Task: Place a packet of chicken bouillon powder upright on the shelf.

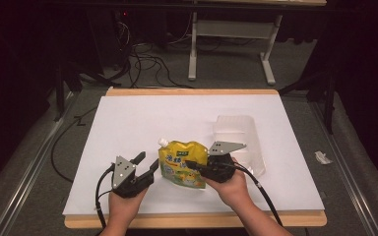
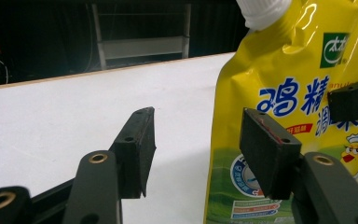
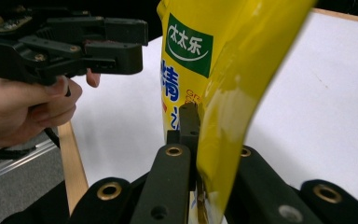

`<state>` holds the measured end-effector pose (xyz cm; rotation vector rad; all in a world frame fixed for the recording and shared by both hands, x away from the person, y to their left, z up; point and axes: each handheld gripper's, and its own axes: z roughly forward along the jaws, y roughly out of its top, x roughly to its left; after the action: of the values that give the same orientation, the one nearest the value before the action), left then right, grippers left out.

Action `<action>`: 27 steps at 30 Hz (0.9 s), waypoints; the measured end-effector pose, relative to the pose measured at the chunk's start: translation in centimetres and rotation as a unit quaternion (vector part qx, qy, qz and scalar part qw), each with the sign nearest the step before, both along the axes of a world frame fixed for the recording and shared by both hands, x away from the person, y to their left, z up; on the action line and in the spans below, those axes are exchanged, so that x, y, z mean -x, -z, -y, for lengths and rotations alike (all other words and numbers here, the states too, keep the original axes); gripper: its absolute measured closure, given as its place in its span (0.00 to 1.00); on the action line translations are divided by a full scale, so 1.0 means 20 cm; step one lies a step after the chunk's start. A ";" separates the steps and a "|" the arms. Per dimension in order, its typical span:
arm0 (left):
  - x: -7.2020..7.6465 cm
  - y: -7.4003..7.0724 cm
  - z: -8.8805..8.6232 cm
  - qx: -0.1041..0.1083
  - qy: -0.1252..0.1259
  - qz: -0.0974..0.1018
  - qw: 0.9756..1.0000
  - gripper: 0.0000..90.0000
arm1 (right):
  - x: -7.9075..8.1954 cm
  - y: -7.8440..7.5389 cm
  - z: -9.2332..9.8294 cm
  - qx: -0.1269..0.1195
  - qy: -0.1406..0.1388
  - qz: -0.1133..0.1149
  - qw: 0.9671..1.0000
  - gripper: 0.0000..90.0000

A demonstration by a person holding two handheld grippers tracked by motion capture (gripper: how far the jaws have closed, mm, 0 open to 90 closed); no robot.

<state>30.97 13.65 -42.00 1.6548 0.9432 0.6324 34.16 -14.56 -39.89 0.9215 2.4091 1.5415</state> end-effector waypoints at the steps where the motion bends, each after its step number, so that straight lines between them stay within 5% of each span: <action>1: 0.00 0.00 0.00 0.000 0.000 -0.002 1.000 0.51 | 0.00 0.00 0.00 0.000 0.000 0.002 1.000 1.00; 5: -0.01 -0.02 0.00 0.011 0.001 -0.019 1.000 0.50 | 0.01 -0.02 0.01 -0.010 0.001 0.006 1.000 1.00; 6: 0.00 -0.03 0.00 -0.007 0.003 -0.015 1.000 0.49 | 0.01 -0.03 0.02 -0.015 0.001 0.005 1.000 1.00; 27: 0.00 0.03 -0.06 -0.007 0.010 -0.013 1.000 0.39 | -0.02 -0.16 0.09 -0.036 0.000 0.017 0.999 1.00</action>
<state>31.01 14.95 -42.64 1.6864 0.9414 0.6081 34.56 -16.33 -36.77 0.8998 2.3435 1.6413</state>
